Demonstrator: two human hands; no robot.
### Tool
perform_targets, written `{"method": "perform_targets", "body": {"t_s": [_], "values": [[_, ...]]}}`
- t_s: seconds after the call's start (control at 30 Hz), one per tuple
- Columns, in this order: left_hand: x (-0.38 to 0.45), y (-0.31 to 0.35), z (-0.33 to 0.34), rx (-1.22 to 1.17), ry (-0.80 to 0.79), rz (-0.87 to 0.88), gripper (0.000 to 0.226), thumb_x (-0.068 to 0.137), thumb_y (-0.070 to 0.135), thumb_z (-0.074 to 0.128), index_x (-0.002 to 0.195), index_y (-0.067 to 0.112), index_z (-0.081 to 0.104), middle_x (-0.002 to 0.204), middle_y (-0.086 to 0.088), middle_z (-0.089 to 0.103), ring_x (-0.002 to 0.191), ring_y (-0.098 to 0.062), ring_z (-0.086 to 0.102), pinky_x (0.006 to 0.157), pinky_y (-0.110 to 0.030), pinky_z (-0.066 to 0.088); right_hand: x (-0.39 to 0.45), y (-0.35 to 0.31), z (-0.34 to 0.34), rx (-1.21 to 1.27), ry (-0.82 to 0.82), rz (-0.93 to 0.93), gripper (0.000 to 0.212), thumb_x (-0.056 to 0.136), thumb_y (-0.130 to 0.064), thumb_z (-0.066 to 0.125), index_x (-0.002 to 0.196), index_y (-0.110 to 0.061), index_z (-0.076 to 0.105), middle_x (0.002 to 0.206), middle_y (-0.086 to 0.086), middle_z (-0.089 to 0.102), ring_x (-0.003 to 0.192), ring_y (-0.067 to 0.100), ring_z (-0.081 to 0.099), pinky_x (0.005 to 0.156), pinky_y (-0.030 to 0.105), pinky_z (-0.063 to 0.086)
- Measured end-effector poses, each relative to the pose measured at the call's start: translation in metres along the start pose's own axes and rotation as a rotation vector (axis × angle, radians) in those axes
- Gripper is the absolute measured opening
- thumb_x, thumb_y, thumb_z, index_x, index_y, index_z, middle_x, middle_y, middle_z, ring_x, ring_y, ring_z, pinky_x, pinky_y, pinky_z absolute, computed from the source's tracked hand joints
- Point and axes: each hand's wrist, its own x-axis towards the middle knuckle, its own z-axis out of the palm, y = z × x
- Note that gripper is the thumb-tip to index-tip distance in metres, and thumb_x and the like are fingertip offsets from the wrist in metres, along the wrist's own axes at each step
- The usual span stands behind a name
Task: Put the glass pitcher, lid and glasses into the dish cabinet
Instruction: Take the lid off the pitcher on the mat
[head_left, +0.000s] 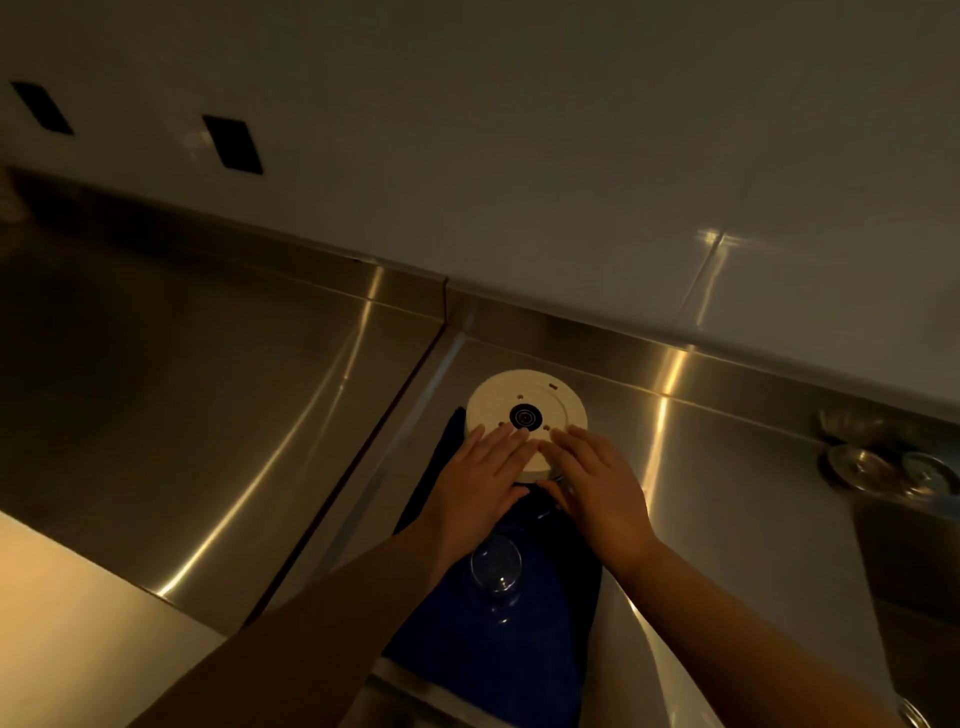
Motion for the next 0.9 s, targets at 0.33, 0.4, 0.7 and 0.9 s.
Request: {"method": "perform_targets", "body": {"t_s": [0.33,0.4,0.7,0.9], "values": [[0.003,0.003,-0.004,-0.248,0.103,-0.088,0.042,0.088,0.036,0.046,0.119,0.015,0.064,0.125,-0.001,0.063,0.119,-0.018,0.055,0.109,-0.034,0.032,0.008,0.009,-0.002,0.073,-0.05,-0.002,0.039,0.08,-0.038,0.065,0.112,-0.017,0.06,0.116,0.007,0.061,0.11,0.028,0.054,0.077,0.045,0.052],[0.004,-0.001,-0.007,-0.269,0.112,-0.075,0.04,0.087,0.035,0.047,0.117,0.015,0.066,0.121,0.0,0.065,0.116,-0.017,0.057,0.105,-0.033,0.039,0.01,0.01,-0.004,0.07,-0.047,-0.017,0.038,0.08,-0.038,0.066,0.111,-0.018,0.06,0.114,0.005,0.061,0.108,0.027,0.054,0.077,0.043,0.051],[0.014,-0.015,-0.008,-0.291,0.027,-0.042,0.04,0.086,0.036,0.047,0.112,0.014,0.068,0.114,-0.003,0.068,0.105,-0.02,0.062,0.099,-0.027,0.034,0.023,0.011,-0.01,0.053,-0.091,-0.041,0.036,0.086,-0.045,0.057,0.109,-0.018,0.064,0.112,0.004,0.062,0.105,0.024,0.055,0.077,0.039,0.05],[0.01,-0.011,-0.009,-0.295,0.018,-0.029,0.04,0.086,0.035,0.047,0.115,0.015,0.067,0.118,-0.001,0.066,0.11,-0.018,0.058,0.102,-0.026,0.034,0.005,0.016,-0.008,0.056,-0.105,-0.066,0.046,0.089,-0.032,0.054,0.131,-0.012,0.051,0.137,0.01,0.049,0.126,0.026,0.042,0.095,0.044,0.046]]}}
